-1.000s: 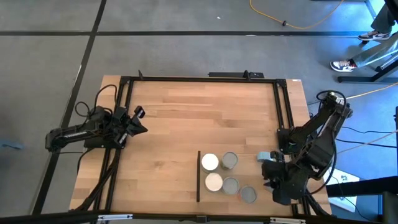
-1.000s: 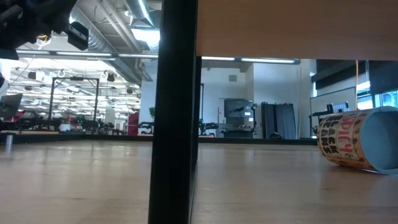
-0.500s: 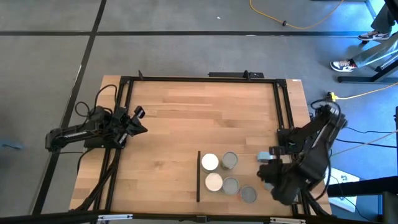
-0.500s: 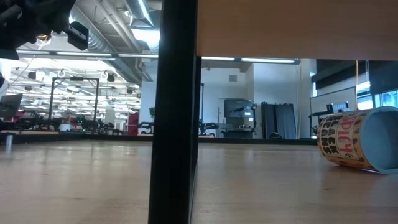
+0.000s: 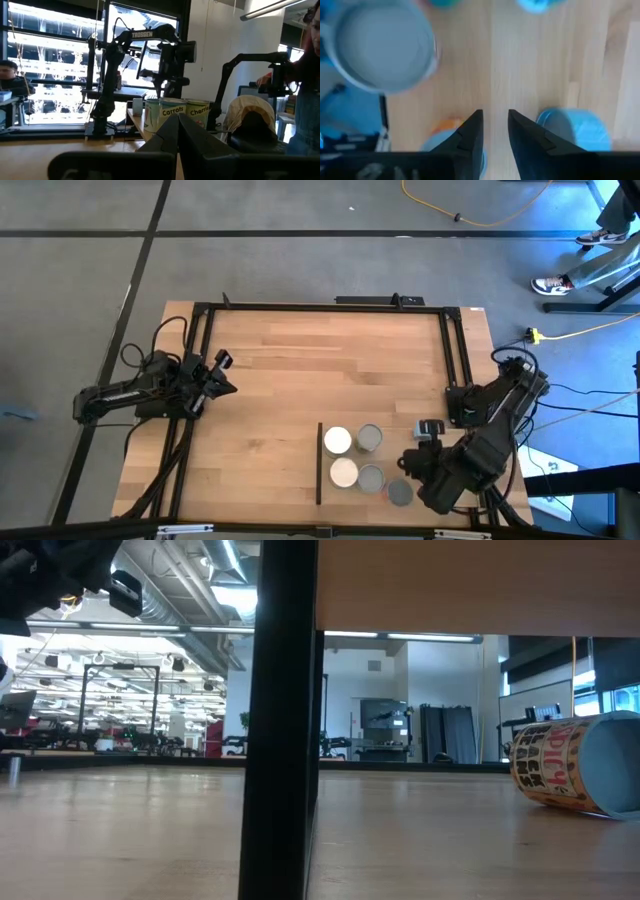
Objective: Pick and place cans onto a shelf
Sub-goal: Adjust the tuna can on the shelf
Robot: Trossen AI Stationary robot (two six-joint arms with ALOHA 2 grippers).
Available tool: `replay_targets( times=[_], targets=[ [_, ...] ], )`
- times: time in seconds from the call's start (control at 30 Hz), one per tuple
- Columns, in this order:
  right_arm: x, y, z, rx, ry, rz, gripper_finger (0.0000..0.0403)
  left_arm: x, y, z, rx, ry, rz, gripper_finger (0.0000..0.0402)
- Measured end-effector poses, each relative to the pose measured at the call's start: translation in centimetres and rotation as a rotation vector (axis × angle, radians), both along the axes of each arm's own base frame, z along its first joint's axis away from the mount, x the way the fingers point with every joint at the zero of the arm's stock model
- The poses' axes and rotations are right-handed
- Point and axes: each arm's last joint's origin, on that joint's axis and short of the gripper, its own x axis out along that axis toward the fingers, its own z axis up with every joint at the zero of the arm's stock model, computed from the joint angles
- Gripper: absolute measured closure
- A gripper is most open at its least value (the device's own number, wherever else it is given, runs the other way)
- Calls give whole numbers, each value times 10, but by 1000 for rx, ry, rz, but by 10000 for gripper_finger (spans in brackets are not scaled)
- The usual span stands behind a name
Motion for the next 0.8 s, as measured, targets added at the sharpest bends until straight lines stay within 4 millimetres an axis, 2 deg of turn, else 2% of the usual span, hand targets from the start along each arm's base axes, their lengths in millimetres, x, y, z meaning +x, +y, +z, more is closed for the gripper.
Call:
replay_targets(
  times=[0.17,0.37,0.57,0.8],
  targets=[
    [5,-4,20,51,-70,-38,323,0,0,0,0,0,0,401],
    [4,-10,33,122,-115,-220,341,0,0,0,-3,2,-2,401],
    [2,-13,31,130,-113,-296,362,0,0,0,-3,2,-3,401],
    [3,-14,23,99,-89,-266,387,0,0,0,-1,2,-6,401]
  ],
)
